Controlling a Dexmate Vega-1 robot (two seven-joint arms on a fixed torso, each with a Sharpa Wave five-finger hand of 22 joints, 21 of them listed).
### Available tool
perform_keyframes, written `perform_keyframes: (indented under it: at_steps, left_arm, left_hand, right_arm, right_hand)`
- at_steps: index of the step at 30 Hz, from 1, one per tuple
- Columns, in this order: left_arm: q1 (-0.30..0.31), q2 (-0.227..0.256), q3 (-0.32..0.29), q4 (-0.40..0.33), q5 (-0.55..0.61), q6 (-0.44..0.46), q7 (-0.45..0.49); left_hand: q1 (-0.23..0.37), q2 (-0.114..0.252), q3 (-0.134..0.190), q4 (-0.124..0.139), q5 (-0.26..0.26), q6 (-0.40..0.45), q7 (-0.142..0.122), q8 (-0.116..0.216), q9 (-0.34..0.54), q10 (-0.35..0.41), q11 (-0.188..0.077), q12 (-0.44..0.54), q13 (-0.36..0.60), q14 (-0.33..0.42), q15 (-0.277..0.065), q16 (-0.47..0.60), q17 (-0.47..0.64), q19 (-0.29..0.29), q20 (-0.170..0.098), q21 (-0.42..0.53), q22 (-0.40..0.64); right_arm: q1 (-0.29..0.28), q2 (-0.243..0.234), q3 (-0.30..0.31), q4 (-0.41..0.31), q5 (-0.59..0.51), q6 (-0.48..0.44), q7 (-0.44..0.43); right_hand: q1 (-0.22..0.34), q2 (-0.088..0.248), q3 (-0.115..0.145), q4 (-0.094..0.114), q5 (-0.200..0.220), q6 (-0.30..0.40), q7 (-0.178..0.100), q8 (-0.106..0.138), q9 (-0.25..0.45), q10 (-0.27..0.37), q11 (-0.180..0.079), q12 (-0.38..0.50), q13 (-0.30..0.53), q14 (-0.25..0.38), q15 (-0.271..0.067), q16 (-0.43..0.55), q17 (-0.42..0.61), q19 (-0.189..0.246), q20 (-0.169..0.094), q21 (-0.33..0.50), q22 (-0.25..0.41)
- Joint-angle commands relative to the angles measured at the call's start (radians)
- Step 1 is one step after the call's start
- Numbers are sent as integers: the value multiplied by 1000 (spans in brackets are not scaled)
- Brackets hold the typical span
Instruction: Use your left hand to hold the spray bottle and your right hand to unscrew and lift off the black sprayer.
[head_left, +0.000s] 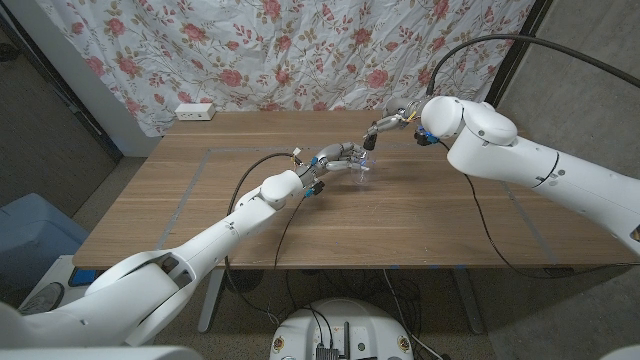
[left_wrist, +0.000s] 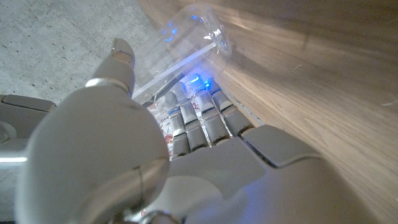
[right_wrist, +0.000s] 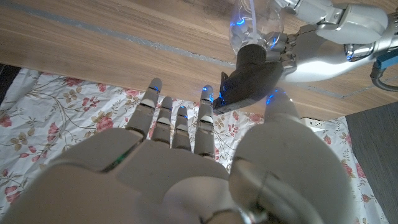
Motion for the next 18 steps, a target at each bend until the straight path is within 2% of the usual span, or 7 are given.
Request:
perform_keyframes:
  at_steps: [1, 8, 18]
  left_arm:
    - [-6, -5, 3, 11, -1, -8, -8]
    - [-7, -5, 3, 11, -1, -8, -10]
    - [-5, -3, 4, 6, -2, -6, -12]
  left_hand:
    - [10, 128, 7, 3, 3, 54, -52, 259, 4, 118, -110, 4, 145, 9, -133, 1, 3, 7, 1, 7, 4]
    - [8, 128, 6, 4, 3, 54, -51, 261, 3, 117, -107, 3, 145, 9, -134, 0, 3, 7, 1, 7, 4]
    - [6, 128, 6, 4, 3, 55, -51, 263, 2, 118, -109, 2, 146, 11, -134, -1, 3, 7, 1, 7, 4]
  right_arm:
    - [-1, 4, -4, -3, -2, -3, -6]
    - [-8, 2, 4, -9, 6, 0, -12]
    - [-22, -5, 24, -14, 27, 21, -23]
  right_hand:
    - [29, 4, 9, -16, 7, 1, -11, 7, 5, 1, -4, 7, 2, 1, -9, -2, -1, 11, -2, 4, 2]
    - [66, 21, 30, -33, 15, 3, -26, 11, 11, 0, -20, 8, 3, -5, -25, -5, -1, 19, -2, 4, 2]
    - [98, 29, 45, -43, 21, 7, -47, 15, 17, 2, -29, 10, 4, -5, -33, -6, -2, 26, -3, 4, 2]
